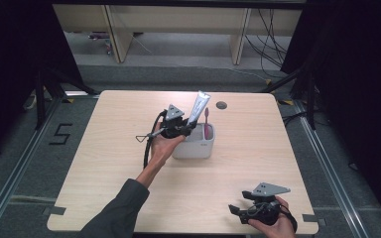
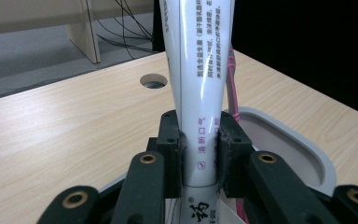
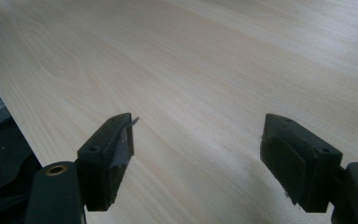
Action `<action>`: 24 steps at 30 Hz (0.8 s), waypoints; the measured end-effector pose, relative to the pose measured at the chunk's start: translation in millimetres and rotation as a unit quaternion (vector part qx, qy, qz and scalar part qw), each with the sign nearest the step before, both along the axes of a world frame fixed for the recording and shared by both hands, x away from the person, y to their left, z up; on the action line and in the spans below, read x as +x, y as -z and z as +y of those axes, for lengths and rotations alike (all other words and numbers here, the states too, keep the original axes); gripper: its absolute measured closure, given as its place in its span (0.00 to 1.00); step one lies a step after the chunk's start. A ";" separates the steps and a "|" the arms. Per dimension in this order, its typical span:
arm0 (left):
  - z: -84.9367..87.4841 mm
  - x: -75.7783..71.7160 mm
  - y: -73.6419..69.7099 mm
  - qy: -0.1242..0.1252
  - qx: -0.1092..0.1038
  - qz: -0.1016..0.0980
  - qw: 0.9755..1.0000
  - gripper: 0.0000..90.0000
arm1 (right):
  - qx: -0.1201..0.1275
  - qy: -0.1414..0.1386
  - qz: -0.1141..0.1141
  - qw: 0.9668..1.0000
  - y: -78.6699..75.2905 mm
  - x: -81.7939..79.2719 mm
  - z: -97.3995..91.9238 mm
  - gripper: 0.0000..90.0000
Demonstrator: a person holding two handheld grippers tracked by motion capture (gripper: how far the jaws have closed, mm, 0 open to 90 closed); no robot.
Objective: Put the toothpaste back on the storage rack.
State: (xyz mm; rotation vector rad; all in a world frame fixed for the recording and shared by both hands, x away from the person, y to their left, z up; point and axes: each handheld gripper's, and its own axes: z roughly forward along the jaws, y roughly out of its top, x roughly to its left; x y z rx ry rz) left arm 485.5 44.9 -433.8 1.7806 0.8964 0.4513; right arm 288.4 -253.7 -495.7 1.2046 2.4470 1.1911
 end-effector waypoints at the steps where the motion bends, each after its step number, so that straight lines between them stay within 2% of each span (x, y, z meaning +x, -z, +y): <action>1: -0.3 0.1 0.3 0.001 0.001 0.001 1.000 0.82 | 0.001 0.002 0.002 1.000 -0.2 -0.3 0.3 0.30; 4: -0.5 -0.5 0.7 0.001 0.006 0.003 1.000 0.80 | -0.001 0.000 -0.001 1.000 0.0 0.0 0.0 0.30; 5: -0.4 -0.9 -0.4 0.003 0.005 0.005 1.000 0.77 | -0.005 -0.004 -0.009 1.000 0.2 1.1 -0.9 0.30; 7: -1.5 -2.9 -2.1 0.011 0.014 0.004 1.000 0.74 | -0.003 -0.004 -0.006 1.000 0.4 0.8 -0.6 0.30; 9: -1.9 -4.7 -4.1 0.015 0.006 0.002 1.000 0.75 | 0.001 0.000 0.008 1.000 -0.2 -1.1 1.2 0.30; 10: -1.5 -5.5 -6.1 0.015 0.001 -0.001 1.000 0.76 | -0.006 -0.006 -0.002 1.000 0.0 0.1 0.3 0.30; 11: -1.4 -6.7 -8.4 0.012 0.001 -0.006 1.000 0.76 | -0.005 -0.001 0.007 1.000 -0.2 -1.1 1.3 0.30; 12: -0.8 -7.7 -10.5 0.012 0.002 -0.008 1.000 0.74 | -0.006 -0.005 0.002 1.000 0.2 -0.5 1.2 0.30; 16: 4.6 -11.3 -15.7 0.017 0.006 -0.011 1.000 0.72 | -0.005 -0.004 0.007 1.000 0.1 -0.7 1.9 0.30; 19: 7.5 -11.6 -17.1 0.016 0.003 -0.009 1.000 0.72 | -0.002 -0.003 0.005 1.000 0.9 -0.6 2.1 0.30; 24: 11.1 -13.3 -19.0 0.017 0.009 -0.005 1.000 0.72 | -0.008 -0.003 0.001 1.000 0.7 -0.4 2.0 0.30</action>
